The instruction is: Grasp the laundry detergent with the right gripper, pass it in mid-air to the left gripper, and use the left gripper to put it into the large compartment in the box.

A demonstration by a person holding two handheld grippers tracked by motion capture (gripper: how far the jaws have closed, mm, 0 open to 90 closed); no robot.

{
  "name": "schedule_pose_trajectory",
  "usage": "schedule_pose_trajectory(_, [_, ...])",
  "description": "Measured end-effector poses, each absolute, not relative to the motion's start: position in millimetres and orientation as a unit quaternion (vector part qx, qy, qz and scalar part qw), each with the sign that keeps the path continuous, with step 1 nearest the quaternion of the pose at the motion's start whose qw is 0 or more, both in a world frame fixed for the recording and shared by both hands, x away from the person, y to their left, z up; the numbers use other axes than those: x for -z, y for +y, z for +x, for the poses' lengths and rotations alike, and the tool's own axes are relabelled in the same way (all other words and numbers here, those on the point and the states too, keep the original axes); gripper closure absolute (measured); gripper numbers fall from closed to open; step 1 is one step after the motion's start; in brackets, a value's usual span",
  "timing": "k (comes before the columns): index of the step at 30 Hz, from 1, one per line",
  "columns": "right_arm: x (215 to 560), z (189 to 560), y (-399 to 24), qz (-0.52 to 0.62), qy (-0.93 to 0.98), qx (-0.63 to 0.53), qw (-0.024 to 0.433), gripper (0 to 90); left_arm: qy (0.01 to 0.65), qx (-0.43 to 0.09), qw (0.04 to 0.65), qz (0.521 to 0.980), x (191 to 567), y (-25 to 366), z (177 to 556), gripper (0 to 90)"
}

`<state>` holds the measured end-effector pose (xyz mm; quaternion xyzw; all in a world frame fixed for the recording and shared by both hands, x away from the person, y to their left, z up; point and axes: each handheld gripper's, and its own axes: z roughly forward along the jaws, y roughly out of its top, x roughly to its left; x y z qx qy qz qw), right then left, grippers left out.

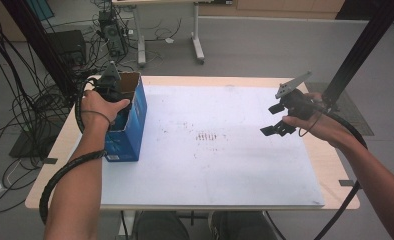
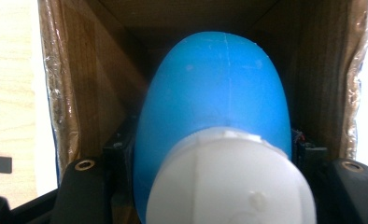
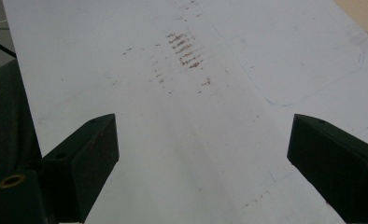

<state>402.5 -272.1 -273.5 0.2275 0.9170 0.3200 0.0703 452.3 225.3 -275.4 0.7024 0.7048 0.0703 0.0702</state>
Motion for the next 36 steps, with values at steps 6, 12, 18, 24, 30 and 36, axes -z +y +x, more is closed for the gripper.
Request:
schedule_pose_trajectory(6, [274, 402, -272, 0.228, 0.917, -0.321, 0.069, 9.0, 0.705, -0.070, 0.070, 0.702, 275, 225, 452, 36.4])
schedule_pose_trajectory(12, [275, 403, -271, 0.226, 0.917, -0.321, 0.068, 9.0, 0.705, -0.071, 0.073, 0.702, 275, 226, 451, 36.1])
schedule_pose_trajectory(18, [274, 403, -270, 0.226, 0.917, -0.322, 0.069, 9.0, 0.706, -0.071, 0.076, 0.701, 275, 226, 451, 35.8])
schedule_pose_trajectory(24, [273, 403, -271, 0.225, 0.917, -0.323, 0.071, 8.9, 0.705, -0.070, 0.075, 0.702, 273, 227, 450, 34.6])
schedule_pose_trajectory(30, [275, 403, -270, 0.225, 0.916, -0.325, 0.069, 8.9, 0.704, -0.071, 0.075, 0.703, 272, 226, 450, 34.3])
schedule_pose_trajectory(36, [274, 403, -271, 0.226, 0.915, -0.326, 0.069, 8.9, 0.705, -0.073, 0.080, 0.700, 264, 230, 448, 30.7])
